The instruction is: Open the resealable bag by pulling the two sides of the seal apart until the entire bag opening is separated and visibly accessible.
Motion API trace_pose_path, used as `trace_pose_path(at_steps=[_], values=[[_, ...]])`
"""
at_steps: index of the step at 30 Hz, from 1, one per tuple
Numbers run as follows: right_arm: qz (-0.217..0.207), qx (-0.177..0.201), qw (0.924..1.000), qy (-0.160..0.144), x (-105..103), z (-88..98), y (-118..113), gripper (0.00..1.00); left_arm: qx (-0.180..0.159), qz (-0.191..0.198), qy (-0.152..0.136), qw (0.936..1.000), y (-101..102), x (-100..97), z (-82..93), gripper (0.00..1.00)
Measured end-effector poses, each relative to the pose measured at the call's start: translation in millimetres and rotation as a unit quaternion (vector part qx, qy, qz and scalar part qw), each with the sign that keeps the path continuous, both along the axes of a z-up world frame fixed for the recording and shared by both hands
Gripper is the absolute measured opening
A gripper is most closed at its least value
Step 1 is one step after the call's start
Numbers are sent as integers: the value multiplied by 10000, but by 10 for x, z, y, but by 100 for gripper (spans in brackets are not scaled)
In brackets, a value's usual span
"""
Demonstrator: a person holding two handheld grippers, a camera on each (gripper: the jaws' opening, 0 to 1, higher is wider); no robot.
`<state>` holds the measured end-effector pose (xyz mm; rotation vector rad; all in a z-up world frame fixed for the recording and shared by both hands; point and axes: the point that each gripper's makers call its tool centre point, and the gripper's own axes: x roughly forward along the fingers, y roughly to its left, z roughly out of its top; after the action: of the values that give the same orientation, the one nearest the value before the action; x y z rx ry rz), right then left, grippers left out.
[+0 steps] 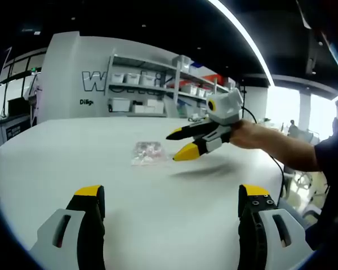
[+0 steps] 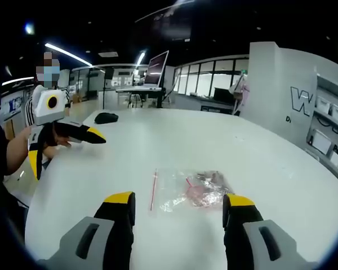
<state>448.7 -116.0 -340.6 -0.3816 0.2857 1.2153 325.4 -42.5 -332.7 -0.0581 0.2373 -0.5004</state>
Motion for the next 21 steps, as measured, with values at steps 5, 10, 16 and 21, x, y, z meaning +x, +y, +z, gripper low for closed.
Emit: trace_pose_path(at_steps=[5,10,16,21], values=[[50,-43,10000,-48,-15,-12,15,60,-3,-4,5,10000,-11,-2,-8,98],[62,-49,10000,-52,-19,-16,27,60,-8,-11,-5,10000,-15,4,2,98],[86,-65,9999,-57,-22,-30,58,59,-7,-11,2,10000,-2,9,-1,98],[141,-116,9998,-101,-33,-46,79,57,-12,3,-4,10000,9,1,3,98]])
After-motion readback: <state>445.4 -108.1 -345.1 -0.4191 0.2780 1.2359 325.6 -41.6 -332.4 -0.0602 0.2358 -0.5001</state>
